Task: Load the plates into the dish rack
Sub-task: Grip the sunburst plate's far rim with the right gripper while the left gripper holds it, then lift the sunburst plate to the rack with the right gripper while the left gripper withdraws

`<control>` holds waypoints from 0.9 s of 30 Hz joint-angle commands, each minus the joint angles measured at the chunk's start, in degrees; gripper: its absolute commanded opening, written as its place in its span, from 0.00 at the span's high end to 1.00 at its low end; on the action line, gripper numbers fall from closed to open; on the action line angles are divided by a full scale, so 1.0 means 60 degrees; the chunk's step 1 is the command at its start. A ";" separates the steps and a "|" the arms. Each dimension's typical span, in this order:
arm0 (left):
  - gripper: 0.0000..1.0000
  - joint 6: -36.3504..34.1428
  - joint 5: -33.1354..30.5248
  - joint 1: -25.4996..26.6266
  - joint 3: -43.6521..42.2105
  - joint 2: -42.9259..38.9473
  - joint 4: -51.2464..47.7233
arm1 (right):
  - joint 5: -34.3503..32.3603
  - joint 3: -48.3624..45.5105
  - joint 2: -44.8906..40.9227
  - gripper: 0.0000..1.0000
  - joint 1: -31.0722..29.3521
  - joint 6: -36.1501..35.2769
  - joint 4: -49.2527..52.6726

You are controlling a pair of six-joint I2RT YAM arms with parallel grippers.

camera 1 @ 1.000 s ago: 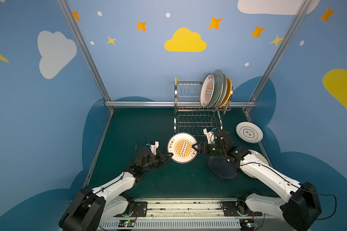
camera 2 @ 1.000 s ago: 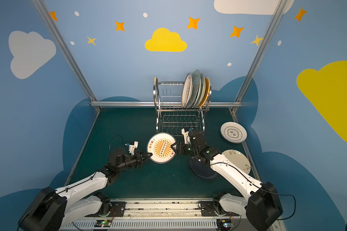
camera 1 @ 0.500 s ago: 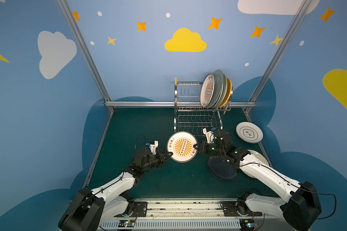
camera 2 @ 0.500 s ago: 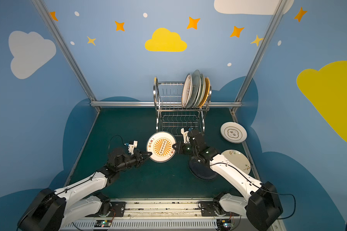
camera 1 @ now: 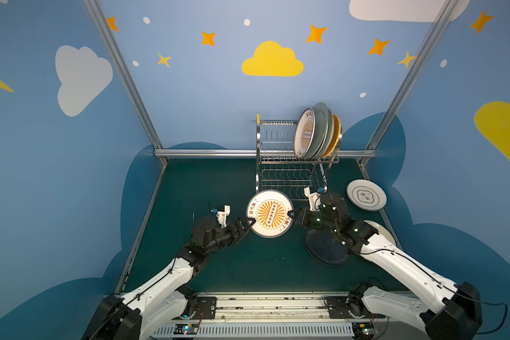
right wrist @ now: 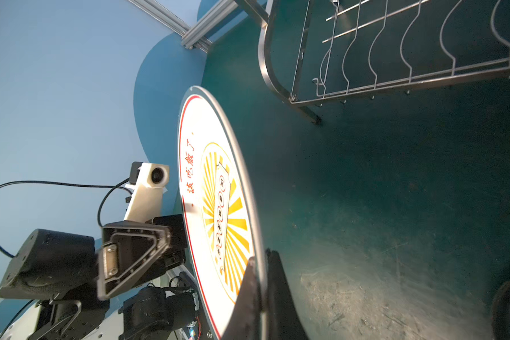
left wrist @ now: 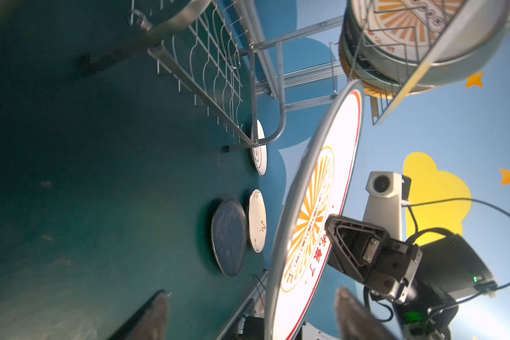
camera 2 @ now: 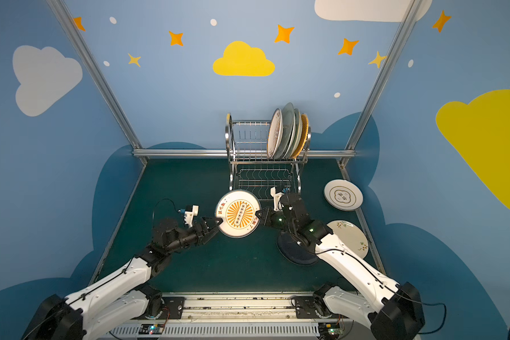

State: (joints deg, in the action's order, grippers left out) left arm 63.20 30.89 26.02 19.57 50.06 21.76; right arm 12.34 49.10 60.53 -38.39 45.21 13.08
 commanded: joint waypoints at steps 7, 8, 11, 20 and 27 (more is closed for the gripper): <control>0.00 -0.1598 -0.0665 -0.1455 0.1232 -0.4148 -0.5028 | -0.1311 0.2285 -0.0642 1.00 -0.0123 -0.1103 0.1417; 0.00 -0.2035 -0.0754 -0.1540 0.1587 -0.4430 -0.5700 | -0.1462 0.2801 -0.0565 1.00 -0.0084 -0.1363 0.1697; 0.00 -0.3316 -0.1033 -0.1584 0.2452 -0.4879 -0.7290 | -0.1619 0.4415 -0.0171 1.00 -0.0032 -0.1997 0.2340; 0.00 -0.5093 -0.1363 -0.1583 0.3422 -0.4962 -0.9357 | -0.4312 0.9166 0.1988 1.00 0.0027 -0.3060 0.3876; 0.00 -0.4833 -0.0974 -0.1989 0.3072 -0.5315 -0.9134 | -0.7357 1.2109 0.4219 1.00 -0.0094 -0.4036 0.4500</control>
State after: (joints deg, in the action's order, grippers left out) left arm 35.33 23.66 15.09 38.50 19.53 -33.04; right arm -21.15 117.47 82.43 -38.52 24.60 38.63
